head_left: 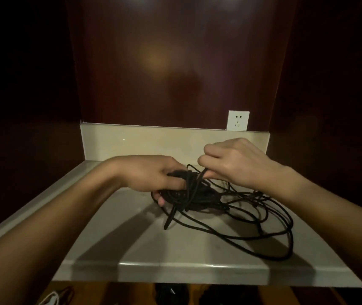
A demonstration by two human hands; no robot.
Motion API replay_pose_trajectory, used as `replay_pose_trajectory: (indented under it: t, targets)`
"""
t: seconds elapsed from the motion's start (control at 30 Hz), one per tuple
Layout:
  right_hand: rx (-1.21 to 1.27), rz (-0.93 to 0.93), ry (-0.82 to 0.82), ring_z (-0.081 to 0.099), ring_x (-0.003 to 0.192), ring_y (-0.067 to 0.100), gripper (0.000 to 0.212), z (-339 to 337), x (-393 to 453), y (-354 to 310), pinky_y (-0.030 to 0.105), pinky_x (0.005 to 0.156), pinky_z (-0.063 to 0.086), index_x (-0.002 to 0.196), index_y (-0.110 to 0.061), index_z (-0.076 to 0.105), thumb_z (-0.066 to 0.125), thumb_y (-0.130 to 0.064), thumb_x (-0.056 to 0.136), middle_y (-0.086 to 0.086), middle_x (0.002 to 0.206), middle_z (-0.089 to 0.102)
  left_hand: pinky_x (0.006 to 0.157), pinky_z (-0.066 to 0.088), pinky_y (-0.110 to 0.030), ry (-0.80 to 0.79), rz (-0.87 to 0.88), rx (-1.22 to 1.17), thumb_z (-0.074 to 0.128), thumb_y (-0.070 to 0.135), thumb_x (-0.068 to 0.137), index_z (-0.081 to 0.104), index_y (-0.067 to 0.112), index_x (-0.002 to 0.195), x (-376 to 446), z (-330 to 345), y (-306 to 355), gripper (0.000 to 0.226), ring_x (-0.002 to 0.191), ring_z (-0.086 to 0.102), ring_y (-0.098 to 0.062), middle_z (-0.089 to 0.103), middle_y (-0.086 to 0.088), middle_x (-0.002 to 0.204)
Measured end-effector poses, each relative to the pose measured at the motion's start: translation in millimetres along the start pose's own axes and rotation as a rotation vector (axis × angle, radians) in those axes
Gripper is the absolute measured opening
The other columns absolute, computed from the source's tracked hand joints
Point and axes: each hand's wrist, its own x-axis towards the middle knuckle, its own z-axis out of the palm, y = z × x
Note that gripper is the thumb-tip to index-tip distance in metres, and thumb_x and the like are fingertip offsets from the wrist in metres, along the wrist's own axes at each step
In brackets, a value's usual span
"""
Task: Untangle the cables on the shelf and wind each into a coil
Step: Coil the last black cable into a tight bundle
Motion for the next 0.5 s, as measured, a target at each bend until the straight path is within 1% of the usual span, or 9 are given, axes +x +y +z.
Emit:
replay_pose_trajectory:
  t: [0.07,0.13,0.23,0.27,0.3,0.37,0.4,0.43,0.5]
  targets:
    - [-0.026,0.038,0.086,0.054,0.062,0.024,0.043,-1,1,3,0.037,0.042,0.045,0.094,-0.007,0.065,0.039,-0.04,0.104,0.007,0.08,0.055,0.062,0.049,-0.025,-0.019,0.103,-0.173,0.049,0.017,0.104,0.064,0.013,0.098,-6,-4,-4,0.016,0.061,0.061,-0.011,0.067,0.002,0.071]
    - [-0.002,0.088,0.157,0.057,0.065,0.024,0.047,1,2,1,0.037,0.042,0.046,0.101,-0.006,0.066,0.035,-0.041,0.105,0.008,0.082,0.058,0.062,0.047,-0.026,-0.01,0.173,-0.296,0.051,0.021,0.102,0.065,0.014,0.095,-7,-4,-12,0.017,0.06,0.06,-0.012,0.065,0.0,0.068]
    - [0.148,0.168,0.198,0.063,0.07,0.023,0.048,15,-1,-5,0.039,0.048,0.051,0.11,-0.008,0.065,0.032,-0.043,0.106,0.005,0.089,0.064,0.061,0.049,-0.024,-0.039,0.191,-0.538,0.059,0.025,0.097,0.066,0.009,0.099,-4,7,-26,0.018,0.06,0.06,-0.012,0.065,-0.002,0.072]
    - [0.209,0.213,0.2,0.066,0.073,0.024,0.045,19,-3,-7,0.041,0.052,0.054,0.112,-0.009,0.064,0.034,-0.044,0.105,0.004,0.093,0.067,0.06,0.05,-0.023,-0.064,0.207,-0.634,0.064,0.027,0.094,0.068,0.01,0.099,-3,12,-29,0.018,0.06,0.06,-0.012,0.065,-0.003,0.073]
    - [0.276,0.27,0.187,0.068,0.075,0.025,0.038,25,-6,-9,0.043,0.056,0.055,0.113,-0.012,0.063,0.039,-0.041,0.104,0.002,0.096,0.068,0.059,0.051,-0.023,-0.091,0.239,-0.711,0.069,0.032,0.091,0.07,0.014,0.096,-1,16,-32,0.019,0.06,0.061,-0.011,0.065,-0.002,0.073]
    - [0.4,0.392,0.112,0.068,0.076,0.026,0.019,44,-12,-14,0.047,0.063,0.055,0.109,-0.014,0.062,0.051,-0.025,0.098,0.002,0.094,0.069,0.06,0.05,-0.023,-0.113,0.323,-0.794,0.071,0.038,0.088,0.073,0.019,0.089,4,25,-34,0.019,0.06,0.06,-0.011,0.066,0.0,0.072]
    - [0.471,0.465,0.051,0.067,0.077,0.028,0.016,51,-13,-20,0.049,0.066,0.055,0.104,-0.011,0.063,0.053,-0.019,0.095,0.005,0.091,0.069,0.06,0.049,-0.023,-0.099,0.363,-0.846,0.07,0.037,0.087,0.074,0.019,0.087,7,29,-33,0.018,0.06,0.059,-0.01,0.065,0.0,0.071]
    - [0.552,0.541,0.015,0.066,0.079,0.031,0.019,59,-12,-28,0.052,0.069,0.054,0.099,-0.007,0.065,0.051,-0.019,0.093,0.009,0.088,0.069,0.06,0.048,-0.023,-0.066,0.395,-0.919,0.071,0.034,0.086,0.074,0.017,0.087,11,33,-31,0.017,0.059,0.059,-0.01,0.065,0.0,0.071]
    - [0.723,0.675,0.033,0.066,0.075,0.031,0.035,65,-8,-43,0.052,0.067,0.053,0.092,-0.004,0.065,0.043,-0.031,0.094,0.013,0.081,0.069,0.056,0.047,-0.022,0.064,0.421,-1.07,0.072,0.025,0.084,0.074,0.012,0.087,16,38,-27,0.014,0.058,0.058,-0.009,0.065,-0.001,0.072]
